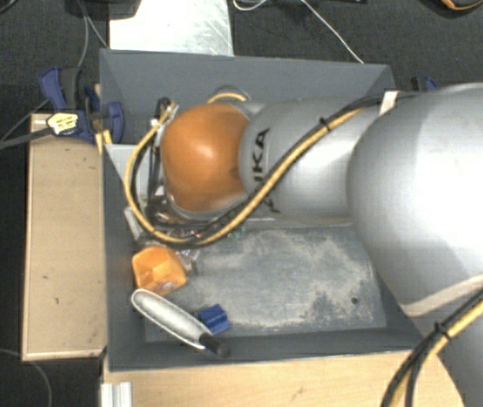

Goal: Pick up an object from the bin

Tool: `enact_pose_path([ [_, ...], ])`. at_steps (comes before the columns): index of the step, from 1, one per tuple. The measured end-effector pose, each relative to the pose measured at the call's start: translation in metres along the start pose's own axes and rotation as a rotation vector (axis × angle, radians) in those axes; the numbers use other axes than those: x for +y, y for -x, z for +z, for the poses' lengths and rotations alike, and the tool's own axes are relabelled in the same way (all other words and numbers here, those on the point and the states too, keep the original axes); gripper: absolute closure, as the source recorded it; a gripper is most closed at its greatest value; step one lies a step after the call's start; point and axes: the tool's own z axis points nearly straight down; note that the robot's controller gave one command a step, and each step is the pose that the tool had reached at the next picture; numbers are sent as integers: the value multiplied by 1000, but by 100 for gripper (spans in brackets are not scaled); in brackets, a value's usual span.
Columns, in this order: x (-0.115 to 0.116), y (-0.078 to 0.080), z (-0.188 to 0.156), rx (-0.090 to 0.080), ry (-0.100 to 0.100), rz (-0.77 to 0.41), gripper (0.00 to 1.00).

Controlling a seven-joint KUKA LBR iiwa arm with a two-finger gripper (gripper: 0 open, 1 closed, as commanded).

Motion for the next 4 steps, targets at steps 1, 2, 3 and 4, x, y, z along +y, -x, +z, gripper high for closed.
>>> enact_pose_path([
  [1,6,-1,-38,-4,-1,-4,100],
  [2,6,-1,-38,-4,-1,-2,100],
  [3,8,7,-7,-3,-2,-67,100],
  [4,8,7,-7,-3,-2,-66,100],
])
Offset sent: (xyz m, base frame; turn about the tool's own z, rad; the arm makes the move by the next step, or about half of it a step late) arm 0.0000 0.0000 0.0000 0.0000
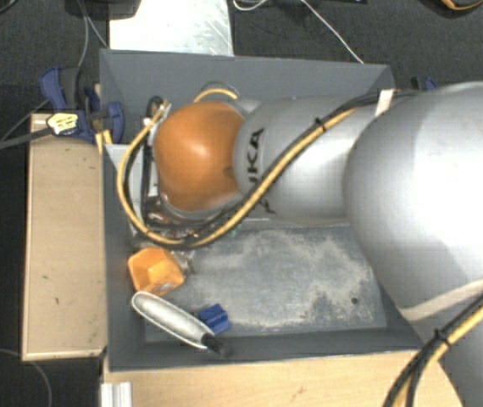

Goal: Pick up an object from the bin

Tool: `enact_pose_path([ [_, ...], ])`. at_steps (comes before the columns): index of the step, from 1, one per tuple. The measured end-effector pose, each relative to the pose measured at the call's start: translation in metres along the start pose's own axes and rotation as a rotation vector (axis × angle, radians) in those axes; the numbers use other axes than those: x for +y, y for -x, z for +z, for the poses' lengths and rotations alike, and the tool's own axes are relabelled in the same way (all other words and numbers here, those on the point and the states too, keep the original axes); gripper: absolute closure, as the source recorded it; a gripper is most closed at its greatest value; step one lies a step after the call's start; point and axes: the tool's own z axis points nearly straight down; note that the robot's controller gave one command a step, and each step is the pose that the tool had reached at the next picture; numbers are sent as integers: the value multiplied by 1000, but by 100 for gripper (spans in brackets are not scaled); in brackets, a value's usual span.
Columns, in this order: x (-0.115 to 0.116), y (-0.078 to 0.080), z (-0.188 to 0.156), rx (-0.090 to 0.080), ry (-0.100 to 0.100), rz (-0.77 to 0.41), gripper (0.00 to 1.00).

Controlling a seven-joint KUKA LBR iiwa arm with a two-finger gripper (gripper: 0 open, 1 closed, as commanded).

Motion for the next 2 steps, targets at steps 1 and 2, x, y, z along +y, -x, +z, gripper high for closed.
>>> enact_pose_path([
  [1,3,-5,6,-3,-5,-11,100],
  [2,3,-5,6,-5,-4,-33,100],
])
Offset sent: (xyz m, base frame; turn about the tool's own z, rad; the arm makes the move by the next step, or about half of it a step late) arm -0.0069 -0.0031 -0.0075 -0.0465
